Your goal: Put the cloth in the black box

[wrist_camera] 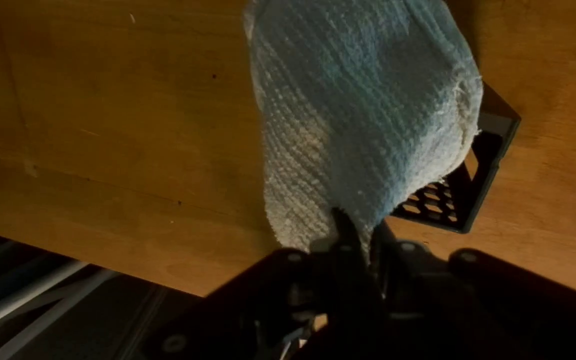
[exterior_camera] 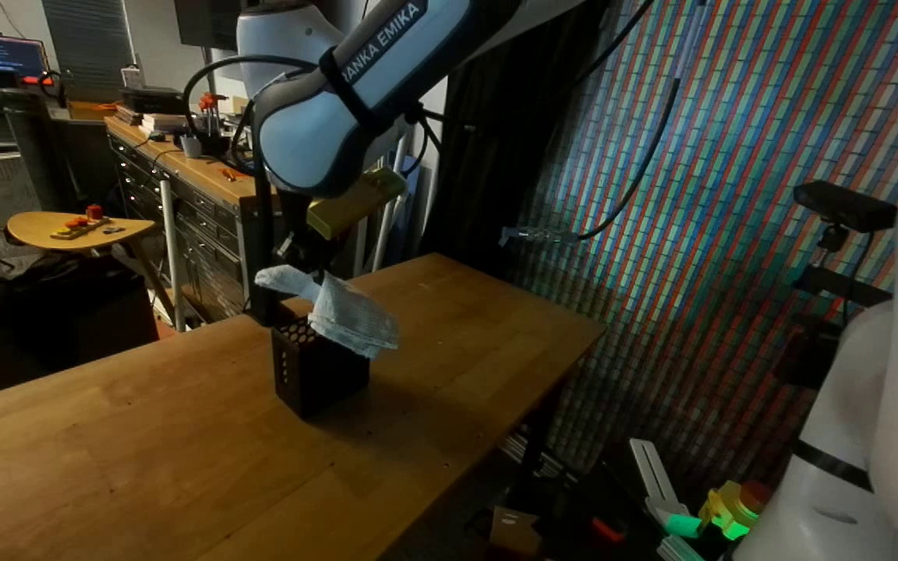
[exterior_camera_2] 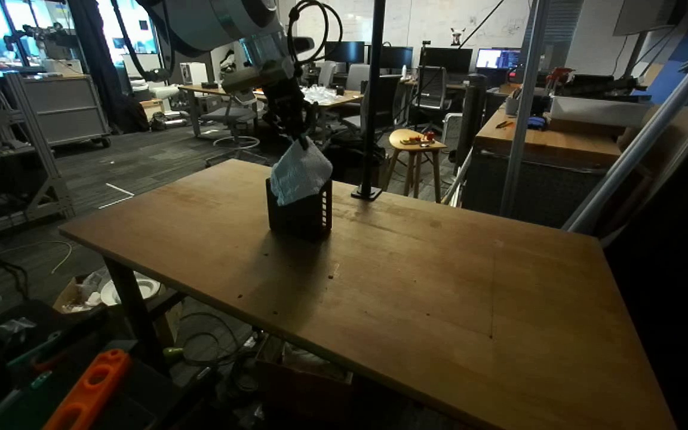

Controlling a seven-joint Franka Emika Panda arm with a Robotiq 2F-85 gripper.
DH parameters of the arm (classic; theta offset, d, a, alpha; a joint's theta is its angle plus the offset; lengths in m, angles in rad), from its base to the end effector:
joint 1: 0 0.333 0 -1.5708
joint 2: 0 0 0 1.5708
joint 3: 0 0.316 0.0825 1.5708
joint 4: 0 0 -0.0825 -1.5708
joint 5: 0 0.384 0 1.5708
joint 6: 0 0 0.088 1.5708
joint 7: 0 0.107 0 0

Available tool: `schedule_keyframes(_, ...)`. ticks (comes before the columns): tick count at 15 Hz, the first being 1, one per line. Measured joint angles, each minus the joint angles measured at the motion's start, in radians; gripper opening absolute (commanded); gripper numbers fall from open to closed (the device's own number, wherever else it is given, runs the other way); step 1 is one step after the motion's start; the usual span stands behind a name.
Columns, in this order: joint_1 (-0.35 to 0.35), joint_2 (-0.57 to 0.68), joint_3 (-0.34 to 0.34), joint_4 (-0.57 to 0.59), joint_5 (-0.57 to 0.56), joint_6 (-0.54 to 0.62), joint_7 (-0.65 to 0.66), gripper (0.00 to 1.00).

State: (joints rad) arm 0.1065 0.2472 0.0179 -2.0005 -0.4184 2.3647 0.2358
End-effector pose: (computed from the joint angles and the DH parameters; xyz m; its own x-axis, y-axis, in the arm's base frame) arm 0.6048 0.0702 0.3478 0.9717 0.1891 0.1412 0.1425 -0.9471 0.2877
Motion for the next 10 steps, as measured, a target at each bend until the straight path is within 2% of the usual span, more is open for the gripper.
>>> schedule_keyframes(5, -0.007, 0.087, 0.007, -0.002, 0.140, 0.134, -0.099, 0.02)
schedule_keyframes(10, -0.037, 0.123, 0.017, -0.001, 0.253, 0.160, -0.242, 0.02)
